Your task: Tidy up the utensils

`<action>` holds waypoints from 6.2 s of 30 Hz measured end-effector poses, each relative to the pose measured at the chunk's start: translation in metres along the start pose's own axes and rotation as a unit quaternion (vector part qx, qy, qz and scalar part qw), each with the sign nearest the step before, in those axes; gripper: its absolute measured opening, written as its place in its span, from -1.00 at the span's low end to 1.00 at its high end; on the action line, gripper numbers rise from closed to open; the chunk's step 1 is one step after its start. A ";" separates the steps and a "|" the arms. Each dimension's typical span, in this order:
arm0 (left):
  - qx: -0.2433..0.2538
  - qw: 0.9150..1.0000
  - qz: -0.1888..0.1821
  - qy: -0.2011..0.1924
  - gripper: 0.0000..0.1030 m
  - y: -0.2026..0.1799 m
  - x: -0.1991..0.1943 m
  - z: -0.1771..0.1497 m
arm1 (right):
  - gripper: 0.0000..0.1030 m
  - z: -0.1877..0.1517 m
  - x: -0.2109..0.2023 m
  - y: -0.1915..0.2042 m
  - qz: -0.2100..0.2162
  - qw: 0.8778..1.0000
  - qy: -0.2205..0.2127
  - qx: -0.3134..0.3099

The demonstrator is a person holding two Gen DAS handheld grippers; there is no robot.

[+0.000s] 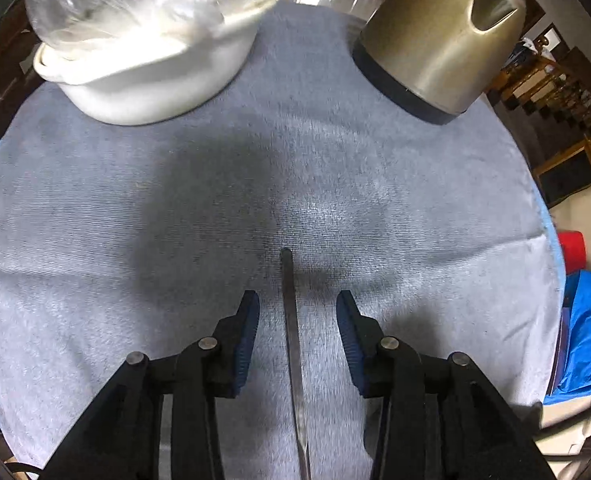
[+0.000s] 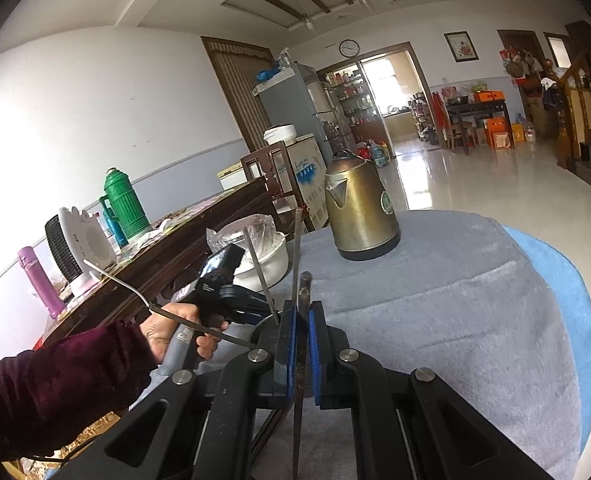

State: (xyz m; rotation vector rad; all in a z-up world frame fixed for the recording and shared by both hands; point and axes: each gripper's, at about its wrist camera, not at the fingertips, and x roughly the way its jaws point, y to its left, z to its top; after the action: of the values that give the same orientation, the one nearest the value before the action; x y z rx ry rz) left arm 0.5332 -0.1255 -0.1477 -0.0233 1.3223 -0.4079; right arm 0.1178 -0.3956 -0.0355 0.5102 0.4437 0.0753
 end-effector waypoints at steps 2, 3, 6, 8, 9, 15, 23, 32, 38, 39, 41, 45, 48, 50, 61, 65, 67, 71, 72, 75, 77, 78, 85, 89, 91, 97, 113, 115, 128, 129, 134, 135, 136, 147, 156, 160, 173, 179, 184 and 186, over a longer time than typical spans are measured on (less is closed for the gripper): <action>0.004 1.000 0.005 0.006 -0.54 -0.002 0.007 -0.001 | -0.87 0.000 0.001 -0.003 0.000 1.000 0.000 0.004; 0.009 1.000 0.013 -0.003 -0.63 -0.003 0.006 -0.001 | -0.87 0.000 0.002 -0.005 0.001 1.000 0.000 0.008; 0.018 1.000 0.024 -0.005 -0.88 -0.004 0.007 0.000 | -0.87 0.001 0.004 -0.006 0.003 1.000 -0.001 0.011; 0.017 1.000 0.023 -0.008 -0.89 -0.002 0.006 0.000 | -0.87 0.001 0.005 -0.006 0.003 1.000 -0.001 0.011; 0.015 0.999 0.028 -0.017 -0.89 -0.001 0.004 -0.002 | -0.87 0.001 0.005 -0.005 0.003 1.000 -0.001 0.011; 0.007 0.997 0.018 -0.070 -0.89 0.006 -0.029 -0.013 | -0.87 0.009 0.005 0.009 0.003 1.000 -0.014 -0.004; 0.037 0.981 -0.002 -0.190 -0.90 0.007 -0.143 -0.040 | -0.87 0.024 -0.004 0.037 0.008 0.999 -0.040 -0.029; 0.064 0.949 -0.039 -0.307 -0.90 -0.011 -0.247 -0.072 | -0.87 0.049 -0.012 0.064 0.006 0.996 -0.084 -0.039; 0.077 0.930 -0.058 -0.354 -0.90 -0.021 -0.293 -0.087 | -0.87 0.068 -0.017 0.073 -0.002 0.992 -0.118 -0.036; 0.079 0.928 -0.059 -0.360 -0.90 -0.022 -0.298 -0.090 | -0.87 0.070 -0.017 0.074 -0.003 0.992 -0.122 -0.034; 0.085 0.921 -0.065 -0.374 -0.90 -0.026 -0.310 -0.095 | -0.87 0.076 -0.016 0.074 -0.008 0.991 -0.133 -0.027; 0.101 0.912 -0.075 -0.390 -0.90 -0.035 -0.326 -0.103 | -0.87 0.084 -0.013 0.072 -0.018 0.988 -0.150 -0.011; 0.113 0.909 -0.084 -0.393 -0.90 -0.043 -0.328 -0.110 | -0.87 0.086 -0.014 0.069 -0.030 0.986 -0.166 -0.003; 0.122 0.908 -0.090 -0.391 -0.90 -0.048 -0.327 -0.113 | -0.87 0.086 -0.012 0.069 -0.036 0.984 -0.173 -0.001; 0.153 0.923 -0.079 -0.345 -0.89 -0.066 -0.292 -0.113 | -0.87 0.077 0.017 0.069 -0.057 0.987 -0.147 -0.016; 0.155 0.928 -0.075 -0.331 -0.89 -0.068 -0.283 -0.111 | -0.87 0.074 0.020 0.071 -0.061 0.988 -0.140 -0.025; 0.157 0.930 -0.076 -0.325 -0.89 -0.068 -0.279 -0.110 | -0.87 0.074 0.024 0.071 -0.064 0.989 -0.133 -0.028; 0.164 0.934 -0.075 -0.309 -0.89 -0.070 -0.271 -0.109 | -0.87 0.070 0.029 0.065 -0.070 0.990 -0.118 -0.031; 0.166 0.935 -0.074 -0.306 -0.89 -0.071 -0.270 -0.109 | -0.87 0.069 0.030 0.064 -0.071 0.991 -0.113 -0.030; 0.180 0.936 -0.069 -0.296 -0.89 -0.073 -0.266 -0.110 | -0.86 0.067 0.037 0.061 -0.075 0.992 -0.099 -0.027; 0.185 0.936 -0.066 -0.292 -0.89 -0.074 -0.267 -0.110 | -0.86 0.066 0.040 0.060 -0.076 0.993 -0.089 -0.024; 0.188 0.936 -0.066 -0.290 -0.89 -0.074 -0.268 -0.111 | -0.85 0.066 0.041 0.059 -0.074 0.994 -0.081 -0.020; 0.199 0.928 -0.057 -0.309 -0.29 -0.073 -0.290 -0.129 | -0.21 0.071 0.023 0.043 -0.048 0.995 -0.081 0.031; 0.190 0.924 -0.055 -0.328 -0.22 -0.066 -0.308 -0.145 | 0.08 0.073 -0.006 0.036 -0.049 0.991 -0.113 0.051; 0.176 0.922 -0.053 -0.341 0.04 -0.059 -0.320 -0.158 | 0.08 0.073 -0.022 0.034 -0.052 0.990 -0.123 0.055; 0.149 0.913 -0.024 -0.378 0.47 -0.051 -0.337 -0.207 | 0.08 0.063 -0.066 0.030 -0.053 0.985 -0.146 0.073; 0.095 0.944 0.100 -0.300 0.61 -0.032 -0.248 -0.307 | 0.09 -0.002 -0.079 0.041 -0.048 0.997 -0.047 0.048; 0.089 0.947 0.105 -0.290 0.61 -0.029 -0.238 -0.311 | 0.09 -0.015 -0.074 0.041 -0.051 0.997 -0.025 0.049; 0.067 0.952 0.148 -0.259 0.61 -0.021 -0.203 -0.306 | 0.09 -0.056 -0.035 0.021 -0.044 0.995 0.060 0.061; 0.068 0.952 0.152 -0.258 0.61 -0.022 -0.201 -0.306 | 0.09 -0.058 -0.032 0.021 -0.040 0.995 0.064 0.062; 0.074 0.952 0.166 -0.246 0.61 -0.027 -0.189 -0.302 | 0.09 -0.065 -0.021 0.023 -0.026 0.995 0.078 0.063; 0.075 0.953 0.167 -0.244 0.61 -0.028 -0.186 -0.301 | 0.09 -0.066 -0.018 0.024 -0.025 0.995 0.080 0.061; 0.075 0.953 0.168 -0.242 0.61 -0.028 -0.184 -0.300 | 0.09 -0.068 -0.016 0.024 -0.021 0.995 0.081 0.059; 0.073 0.959 0.175 -0.213 0.61 -0.027 -0.158 -0.292 | 0.09 -0.077 0.001 0.016 -0.009 0.993 0.100 0.062; 0.075 0.963 0.167 -0.198 0.61 -0.020 -0.146 -0.296 | -0.23 -0.086 0.013 0.016 -0.014 0.990 0.122 0.065; 0.069 0.965 0.164 -0.192 0.61 -0.010 -0.141 -0.299 | -0.23 -0.090 0.028 0.016 -0.010 0.987 0.142 0.076; 0.035 0.974 0.145 -0.171 0.61 0.019 -0.131 -0.302 | -0.52 -0.110 0.119 0.035 -0.016 0.974 0.224 0.039; 0.019 0.976 0.139 -0.165 0.61 0.030 -0.129 -0.301 | -0.58 -0.119 0.145 0.035 -0.032 0.967 0.250 0.028; 0.011 0.978 0.133 -0.162 0.61 0.036 -0.127 -0.300 | -0.60 -0.122 0.160 0.035 -0.043 0.962 0.270 0.025; 0.009 0.978 0.133 -0.161 0.61 0.037 -0.126 -0.300 | -0.60 -0.122 0.164 0.039 -0.049 0.961 0.273 0.018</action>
State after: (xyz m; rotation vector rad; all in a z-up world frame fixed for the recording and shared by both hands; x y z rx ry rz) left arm 0.2374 0.0104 -0.1158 0.0996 0.9846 -0.1779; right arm 0.2150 -0.2769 -0.1762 0.4992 1.0116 0.1141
